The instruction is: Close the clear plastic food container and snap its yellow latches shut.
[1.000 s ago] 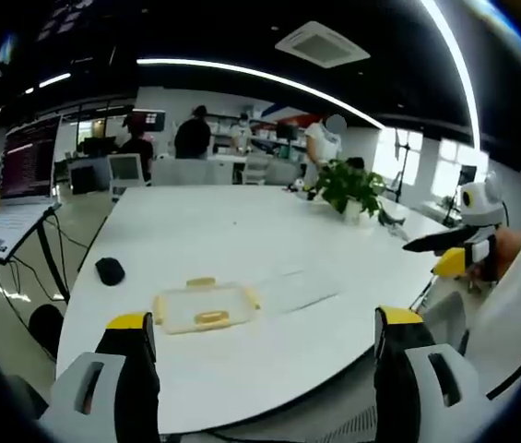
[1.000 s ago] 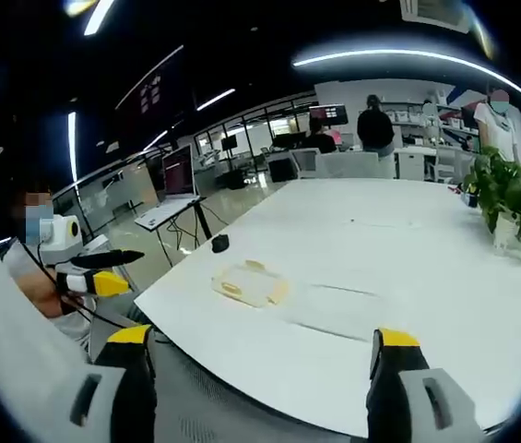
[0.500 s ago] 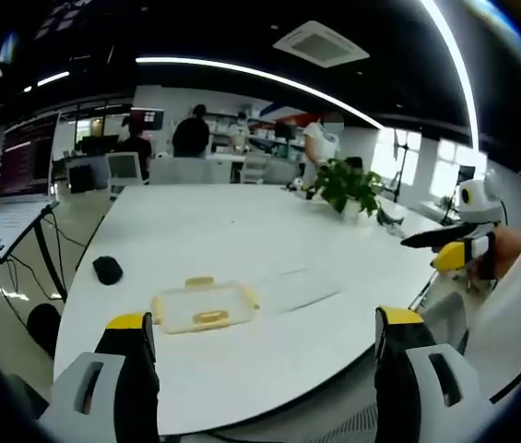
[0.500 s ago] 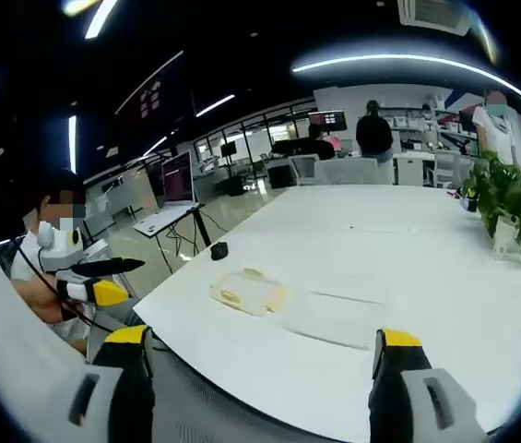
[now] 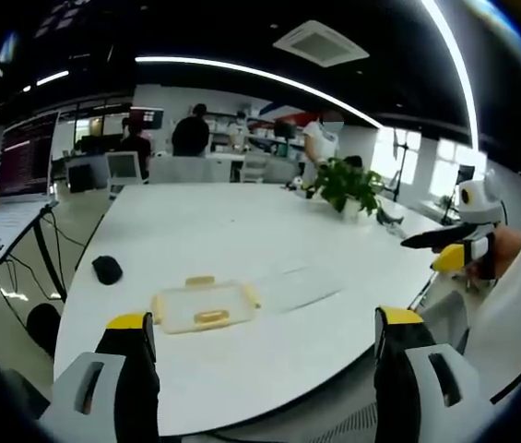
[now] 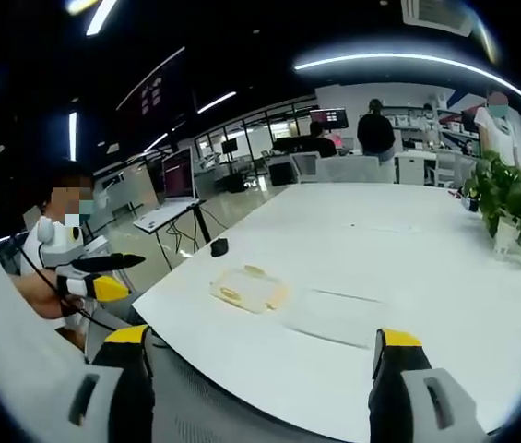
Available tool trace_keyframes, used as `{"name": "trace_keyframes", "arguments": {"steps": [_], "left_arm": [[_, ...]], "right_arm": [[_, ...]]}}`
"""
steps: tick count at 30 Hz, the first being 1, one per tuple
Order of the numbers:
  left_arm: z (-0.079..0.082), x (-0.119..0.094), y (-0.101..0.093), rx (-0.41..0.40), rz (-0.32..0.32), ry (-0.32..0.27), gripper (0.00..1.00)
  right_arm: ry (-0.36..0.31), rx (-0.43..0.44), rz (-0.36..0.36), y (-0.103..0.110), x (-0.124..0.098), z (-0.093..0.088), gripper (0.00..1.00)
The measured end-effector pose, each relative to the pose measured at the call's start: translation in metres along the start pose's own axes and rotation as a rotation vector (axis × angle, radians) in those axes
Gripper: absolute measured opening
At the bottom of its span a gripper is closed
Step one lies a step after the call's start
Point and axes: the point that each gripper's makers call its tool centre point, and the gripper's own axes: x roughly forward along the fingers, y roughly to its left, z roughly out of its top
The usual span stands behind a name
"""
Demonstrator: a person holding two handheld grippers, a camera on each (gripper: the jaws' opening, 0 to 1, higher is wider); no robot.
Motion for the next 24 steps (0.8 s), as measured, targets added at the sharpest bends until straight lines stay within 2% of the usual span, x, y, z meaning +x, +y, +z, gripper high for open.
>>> {"name": "trace_keyframes", "arguments": {"steps": [24], "left_arm": [[-0.0010, -0.0021, 0.0068, 0.022, 0.011, 0.014, 0.95]], "right_arm": [[0.001, -0.018, -0.011, -0.0058, -0.0007, 0.0043, 0.98]]}}
